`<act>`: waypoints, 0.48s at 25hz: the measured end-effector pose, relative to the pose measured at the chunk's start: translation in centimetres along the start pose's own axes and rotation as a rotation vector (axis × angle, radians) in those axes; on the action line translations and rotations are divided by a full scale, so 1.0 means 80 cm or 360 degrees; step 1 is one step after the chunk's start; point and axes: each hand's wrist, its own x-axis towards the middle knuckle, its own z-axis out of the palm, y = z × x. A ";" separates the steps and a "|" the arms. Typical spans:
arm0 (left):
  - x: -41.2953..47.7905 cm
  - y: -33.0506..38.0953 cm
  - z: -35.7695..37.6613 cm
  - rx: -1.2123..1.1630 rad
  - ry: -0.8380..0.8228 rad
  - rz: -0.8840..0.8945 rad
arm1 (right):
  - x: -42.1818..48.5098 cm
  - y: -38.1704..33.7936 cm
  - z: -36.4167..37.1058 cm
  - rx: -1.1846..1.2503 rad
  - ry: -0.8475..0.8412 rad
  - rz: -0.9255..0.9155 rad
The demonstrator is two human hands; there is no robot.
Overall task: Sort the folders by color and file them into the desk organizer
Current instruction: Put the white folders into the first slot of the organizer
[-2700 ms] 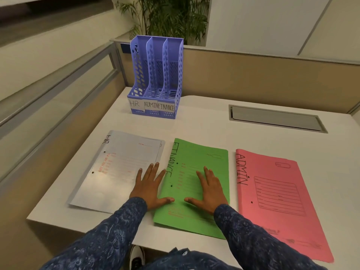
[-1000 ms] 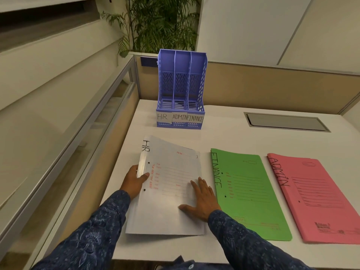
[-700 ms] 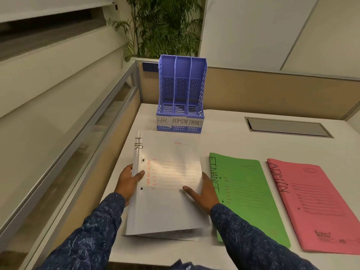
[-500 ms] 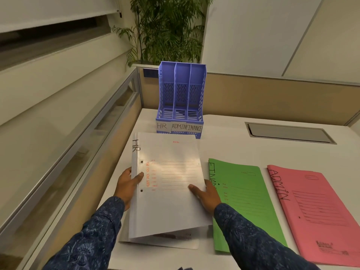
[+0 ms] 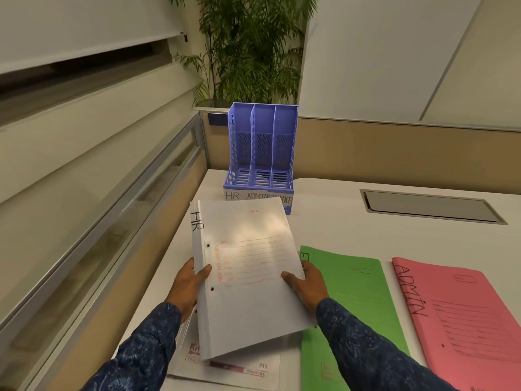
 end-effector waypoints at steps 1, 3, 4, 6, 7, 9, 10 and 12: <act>0.002 0.002 0.002 -0.0006 0.0001 0.0020 | 0.004 -0.001 -0.001 -0.0022 -0.0003 -0.0008; 0.008 0.007 0.001 -0.0026 0.0004 0.0057 | 0.015 -0.008 -0.001 -0.0071 -0.0019 -0.0021; 0.013 0.012 0.000 -0.0038 0.0006 0.0079 | 0.022 -0.015 -0.001 -0.0115 -0.0031 -0.0039; 0.028 0.027 -0.007 -0.0065 0.0003 0.0144 | 0.039 -0.034 0.001 -0.0211 -0.0033 -0.0079; 0.039 0.036 -0.011 -0.0095 0.0009 0.0186 | 0.048 -0.045 0.004 -0.0249 -0.0023 -0.0096; 0.059 0.060 -0.019 -0.0179 0.0052 0.0278 | 0.065 -0.067 0.014 -0.0316 0.0004 -0.0157; 0.070 0.074 -0.023 -0.0215 0.0080 0.0317 | 0.074 -0.079 0.021 -0.0361 0.0029 -0.0203; 0.094 0.103 -0.031 -0.0237 0.0135 0.0388 | 0.091 -0.102 0.040 -0.0422 0.0059 -0.0343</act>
